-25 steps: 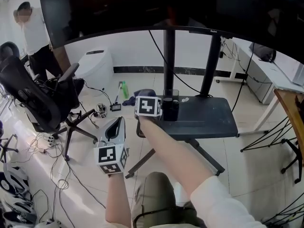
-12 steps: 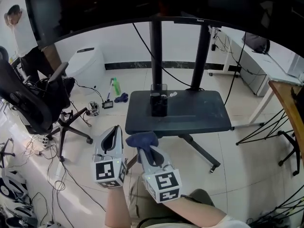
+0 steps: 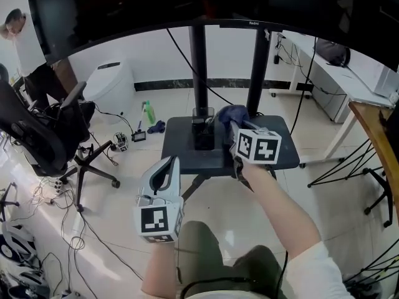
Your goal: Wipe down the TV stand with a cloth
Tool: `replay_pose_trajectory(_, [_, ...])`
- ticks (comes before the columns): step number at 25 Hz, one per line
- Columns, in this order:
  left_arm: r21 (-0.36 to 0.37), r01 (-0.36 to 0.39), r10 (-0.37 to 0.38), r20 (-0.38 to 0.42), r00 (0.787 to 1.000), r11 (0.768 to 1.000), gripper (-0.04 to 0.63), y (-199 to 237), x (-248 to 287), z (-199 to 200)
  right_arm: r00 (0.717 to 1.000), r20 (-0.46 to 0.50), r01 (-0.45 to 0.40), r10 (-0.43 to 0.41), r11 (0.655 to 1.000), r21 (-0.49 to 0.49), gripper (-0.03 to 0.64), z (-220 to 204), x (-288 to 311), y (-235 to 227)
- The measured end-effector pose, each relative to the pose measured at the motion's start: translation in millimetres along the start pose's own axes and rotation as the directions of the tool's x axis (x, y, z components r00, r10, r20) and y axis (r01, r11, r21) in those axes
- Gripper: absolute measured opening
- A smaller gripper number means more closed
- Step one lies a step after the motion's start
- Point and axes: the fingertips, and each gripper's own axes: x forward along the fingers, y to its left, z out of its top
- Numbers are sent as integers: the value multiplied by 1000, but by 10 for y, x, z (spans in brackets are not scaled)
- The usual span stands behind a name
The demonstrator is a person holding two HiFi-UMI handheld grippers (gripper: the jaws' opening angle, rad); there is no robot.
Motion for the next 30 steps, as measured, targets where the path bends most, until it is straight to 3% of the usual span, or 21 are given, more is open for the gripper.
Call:
replay_pose_trajectory(3, [2,-4,4,3,1000,1000,15,-9,-32,51,981,-181,85,-71,994,73,49,-289,528,-392])
replay_pose_trajectory(8, [6,3,-3,-3,1000,1000,15,24,-14,6,965,-251,81,-73,996,23,49,-379,733,-422])
replay_pose_trajectory(11, [3,12,-12,-4,1000,1000,15,-7,-6,-14,981,-194,22,-27,999,-27,51,-344,420,-181])
replay_pose_trajectory(14, [0,27,-27,-1,1000,1000,15,-96,-17,-24,995,-79,-63,56,994,-89,51,-392,-302,253])
replay_pose_trajectory(18, [-13,31,-32,-31,999,999,15,-265,-13,-84,990,16,-140,144,982,-126,51,-672,-1278,815])
replay_pose_trajectory(21, [-10,50,-51,-98,994,999,15,-424,-44,-166,978,133,-139,163,975,-172,51,-485,-1671,947])
replay_pose_trajectory(23, [0,61,-61,-49,997,998,15,-460,19,-157,969,195,-115,153,974,-195,51,-216,-1668,764])
replay_pose_trajectory(25, [5,63,-63,-23,998,998,15,-455,89,-153,975,186,-90,120,983,-162,51,26,-1435,423])
replay_pose_trajectory(28, [28,65,-64,-24,998,998,15,-424,152,-185,995,95,-9,19,995,-100,51,268,-829,-190])
replay_pose_trajectory(30, [17,70,-70,-42,997,997,15,-417,188,-252,999,-26,41,-44,995,-92,51,231,-346,-573])
